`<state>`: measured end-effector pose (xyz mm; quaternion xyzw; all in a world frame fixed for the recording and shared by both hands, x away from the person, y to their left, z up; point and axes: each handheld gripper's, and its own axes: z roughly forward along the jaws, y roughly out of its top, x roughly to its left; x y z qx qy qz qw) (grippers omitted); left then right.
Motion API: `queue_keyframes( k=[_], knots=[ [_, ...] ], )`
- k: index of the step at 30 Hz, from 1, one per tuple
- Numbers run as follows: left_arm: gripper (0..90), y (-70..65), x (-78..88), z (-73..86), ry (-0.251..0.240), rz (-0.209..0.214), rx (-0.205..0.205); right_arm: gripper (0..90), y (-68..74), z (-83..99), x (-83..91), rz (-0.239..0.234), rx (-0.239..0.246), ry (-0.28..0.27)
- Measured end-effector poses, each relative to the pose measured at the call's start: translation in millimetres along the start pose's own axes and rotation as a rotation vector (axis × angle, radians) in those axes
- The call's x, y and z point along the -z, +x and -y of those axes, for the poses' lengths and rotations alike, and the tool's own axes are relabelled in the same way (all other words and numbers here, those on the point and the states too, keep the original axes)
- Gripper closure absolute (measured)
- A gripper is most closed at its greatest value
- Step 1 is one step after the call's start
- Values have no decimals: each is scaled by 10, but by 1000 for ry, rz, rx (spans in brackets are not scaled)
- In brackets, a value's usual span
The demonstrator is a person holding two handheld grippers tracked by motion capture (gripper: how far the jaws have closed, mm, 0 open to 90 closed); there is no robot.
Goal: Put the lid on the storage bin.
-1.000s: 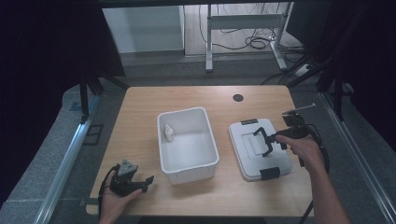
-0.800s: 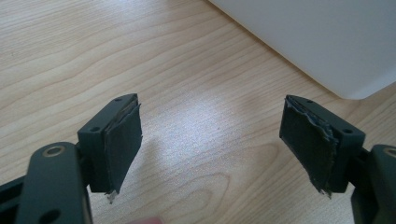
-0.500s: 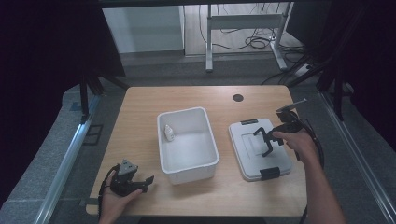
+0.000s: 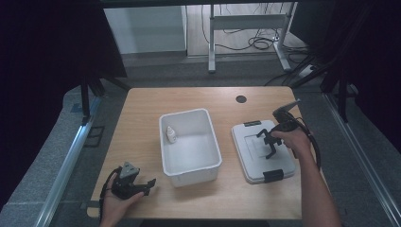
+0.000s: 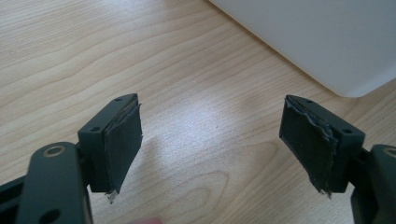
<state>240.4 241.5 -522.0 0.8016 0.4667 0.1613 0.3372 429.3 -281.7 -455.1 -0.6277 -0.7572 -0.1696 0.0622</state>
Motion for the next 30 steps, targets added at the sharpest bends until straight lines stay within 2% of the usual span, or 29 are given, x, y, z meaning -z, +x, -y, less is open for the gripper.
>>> queue_keyframes(
  k=[4,10,16,23,30],
  knots=[
    [213,1,-2,-1,1,0,-1,836,-18,-11,-22,1,-23,8],
    [213,-4,-3,-1,2,3,-4,850,-6,-18,-14,-17,-58,5],
    [211,-13,2,-5,-1,7,-13,853,35,-10,6,-16,-66,-3],
    [211,-10,0,-4,-1,7,-13,854,56,16,126,-39,-68,-32],
    [211,-9,-3,1,-1,6,-11,853,141,40,329,-58,-58,-63]
  ],
)
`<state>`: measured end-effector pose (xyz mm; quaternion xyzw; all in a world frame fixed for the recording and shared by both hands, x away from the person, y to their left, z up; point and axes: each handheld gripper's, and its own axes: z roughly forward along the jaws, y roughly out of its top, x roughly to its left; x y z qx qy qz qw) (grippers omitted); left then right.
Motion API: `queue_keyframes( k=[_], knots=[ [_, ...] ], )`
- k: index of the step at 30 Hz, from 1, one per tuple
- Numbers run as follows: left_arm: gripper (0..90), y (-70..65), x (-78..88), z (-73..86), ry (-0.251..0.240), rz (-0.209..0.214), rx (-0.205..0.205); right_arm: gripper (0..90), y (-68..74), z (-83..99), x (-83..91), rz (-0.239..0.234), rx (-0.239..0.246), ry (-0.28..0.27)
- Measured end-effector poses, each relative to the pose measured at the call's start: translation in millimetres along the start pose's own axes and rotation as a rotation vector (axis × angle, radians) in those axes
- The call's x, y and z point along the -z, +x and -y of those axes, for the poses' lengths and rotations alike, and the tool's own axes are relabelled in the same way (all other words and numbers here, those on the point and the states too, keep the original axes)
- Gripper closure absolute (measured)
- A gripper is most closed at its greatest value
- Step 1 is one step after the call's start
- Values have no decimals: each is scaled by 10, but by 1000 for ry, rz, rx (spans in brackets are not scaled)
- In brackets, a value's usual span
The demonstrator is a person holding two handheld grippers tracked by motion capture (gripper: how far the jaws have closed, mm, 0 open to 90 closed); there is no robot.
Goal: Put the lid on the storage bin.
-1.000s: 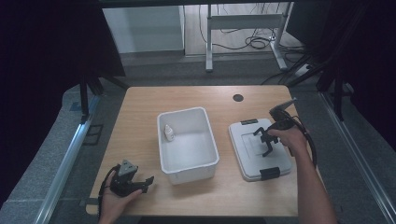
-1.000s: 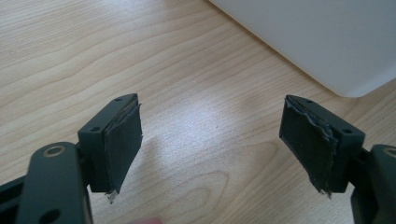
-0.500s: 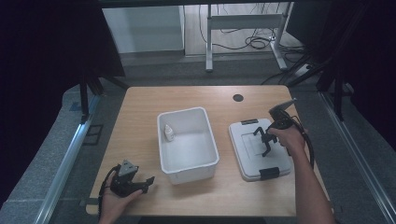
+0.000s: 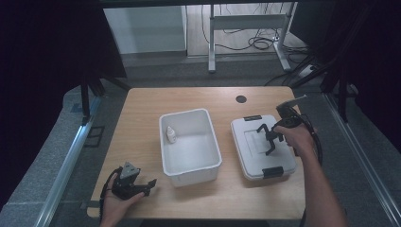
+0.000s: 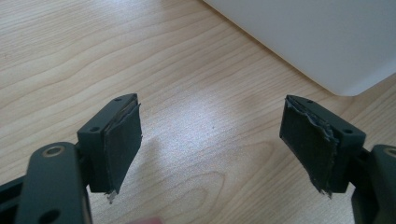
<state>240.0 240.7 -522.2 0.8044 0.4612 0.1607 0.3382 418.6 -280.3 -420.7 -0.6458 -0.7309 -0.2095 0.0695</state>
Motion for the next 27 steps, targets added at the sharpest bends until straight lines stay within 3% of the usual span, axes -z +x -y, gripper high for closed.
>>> queue_keyframes(
  k=[17,27],
  knots=[
    [211,-2,-1,2,4,-3,-3,853,223,45,419,-17,33,-56],
    [211,-1,-2,5,3,-4,-3,853,384,75,596,-12,80,-81]
  ],
)
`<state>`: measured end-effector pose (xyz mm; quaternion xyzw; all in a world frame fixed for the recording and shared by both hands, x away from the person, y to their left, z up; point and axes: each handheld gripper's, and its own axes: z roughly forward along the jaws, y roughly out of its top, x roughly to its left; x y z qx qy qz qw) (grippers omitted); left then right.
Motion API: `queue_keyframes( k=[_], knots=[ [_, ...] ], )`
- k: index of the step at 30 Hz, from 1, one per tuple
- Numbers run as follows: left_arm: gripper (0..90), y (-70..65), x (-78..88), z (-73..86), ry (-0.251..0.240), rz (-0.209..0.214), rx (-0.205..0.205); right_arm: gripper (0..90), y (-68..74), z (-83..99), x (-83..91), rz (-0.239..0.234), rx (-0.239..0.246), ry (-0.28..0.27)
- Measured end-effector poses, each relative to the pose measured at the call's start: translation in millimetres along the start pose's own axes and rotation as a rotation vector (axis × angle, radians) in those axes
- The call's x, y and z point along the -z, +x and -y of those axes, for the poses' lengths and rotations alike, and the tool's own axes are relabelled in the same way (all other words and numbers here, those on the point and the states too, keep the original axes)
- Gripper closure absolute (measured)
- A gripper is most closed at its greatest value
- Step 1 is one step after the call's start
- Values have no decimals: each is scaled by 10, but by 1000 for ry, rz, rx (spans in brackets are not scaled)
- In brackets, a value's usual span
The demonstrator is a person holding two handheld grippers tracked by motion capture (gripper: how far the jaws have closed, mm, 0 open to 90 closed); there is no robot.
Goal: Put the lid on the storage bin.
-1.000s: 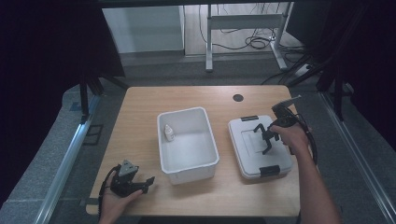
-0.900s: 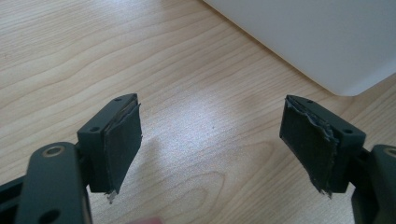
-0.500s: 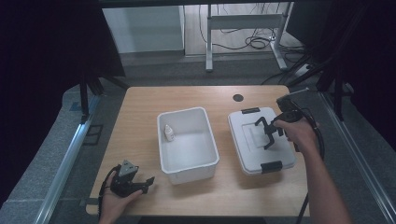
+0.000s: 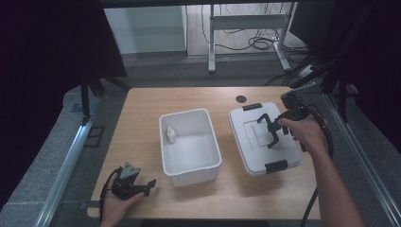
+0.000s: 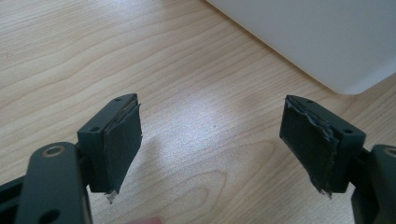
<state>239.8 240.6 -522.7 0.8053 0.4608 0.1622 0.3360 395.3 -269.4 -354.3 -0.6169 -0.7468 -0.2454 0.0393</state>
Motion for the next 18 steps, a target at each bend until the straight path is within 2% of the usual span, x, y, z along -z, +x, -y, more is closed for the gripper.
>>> queue_keyframes(
  k=[7,18],
  knots=[
    [211,-1,-3,0,0,-2,-3,853,113,2,108,-10,29,-9],
    [211,-10,-8,-1,3,1,-6,852,287,5,290,-49,21,-41]
  ],
)
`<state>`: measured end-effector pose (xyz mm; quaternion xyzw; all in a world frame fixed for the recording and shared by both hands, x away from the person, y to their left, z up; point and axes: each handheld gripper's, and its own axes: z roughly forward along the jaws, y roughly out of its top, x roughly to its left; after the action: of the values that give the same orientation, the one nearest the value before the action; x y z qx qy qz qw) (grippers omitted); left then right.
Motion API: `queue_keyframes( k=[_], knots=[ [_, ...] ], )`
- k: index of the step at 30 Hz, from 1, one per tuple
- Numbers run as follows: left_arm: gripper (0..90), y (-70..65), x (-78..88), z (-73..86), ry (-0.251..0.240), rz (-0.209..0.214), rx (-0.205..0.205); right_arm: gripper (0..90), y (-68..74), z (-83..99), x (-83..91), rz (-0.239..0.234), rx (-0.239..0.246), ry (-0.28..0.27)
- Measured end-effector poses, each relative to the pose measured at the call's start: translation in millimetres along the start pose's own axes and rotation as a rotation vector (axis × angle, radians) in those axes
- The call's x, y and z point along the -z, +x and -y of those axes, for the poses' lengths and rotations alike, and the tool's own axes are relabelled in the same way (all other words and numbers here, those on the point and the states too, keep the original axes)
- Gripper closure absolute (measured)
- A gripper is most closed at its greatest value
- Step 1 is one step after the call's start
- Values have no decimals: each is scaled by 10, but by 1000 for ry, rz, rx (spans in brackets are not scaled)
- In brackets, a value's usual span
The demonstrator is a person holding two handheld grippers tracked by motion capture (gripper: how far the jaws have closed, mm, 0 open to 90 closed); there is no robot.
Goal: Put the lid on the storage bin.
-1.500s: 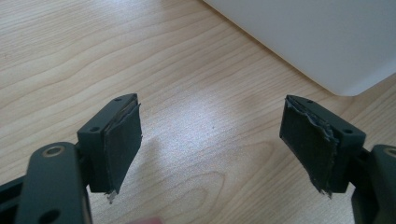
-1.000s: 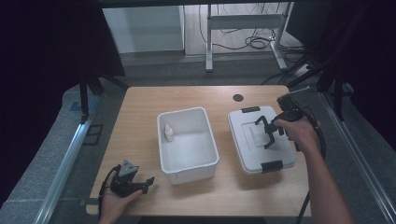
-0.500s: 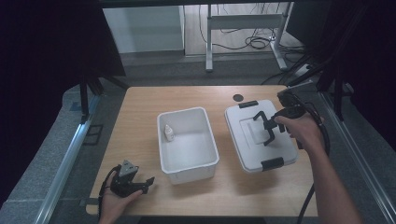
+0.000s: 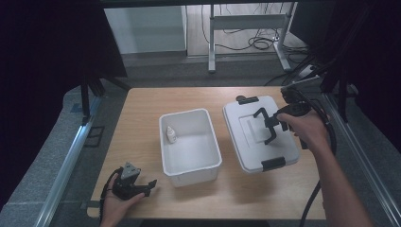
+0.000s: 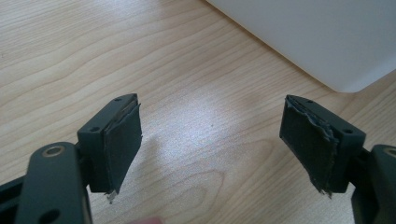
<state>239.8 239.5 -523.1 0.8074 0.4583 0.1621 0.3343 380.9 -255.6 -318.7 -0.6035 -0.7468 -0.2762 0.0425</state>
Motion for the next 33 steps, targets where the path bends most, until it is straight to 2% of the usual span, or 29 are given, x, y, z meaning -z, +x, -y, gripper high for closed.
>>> queue_keyframes(
  k=[3,8,16,21,33],
  knots=[
    [211,0,0,0,2,1,-1,852,39,-2,25,-21,-8,-4],
    [211,-3,-3,-1,5,1,-2,852,93,-12,36,-24,-10,-8],
    [211,-7,-8,0,5,1,-4,851,189,-29,8,-76,-43,-5],
    [211,-10,-12,1,8,2,-7,850,268,-56,-54,-92,-50,-3],
    [211,-7,-9,1,7,4,-8,848,538,-164,-256,-97,-24,23]
  ],
)
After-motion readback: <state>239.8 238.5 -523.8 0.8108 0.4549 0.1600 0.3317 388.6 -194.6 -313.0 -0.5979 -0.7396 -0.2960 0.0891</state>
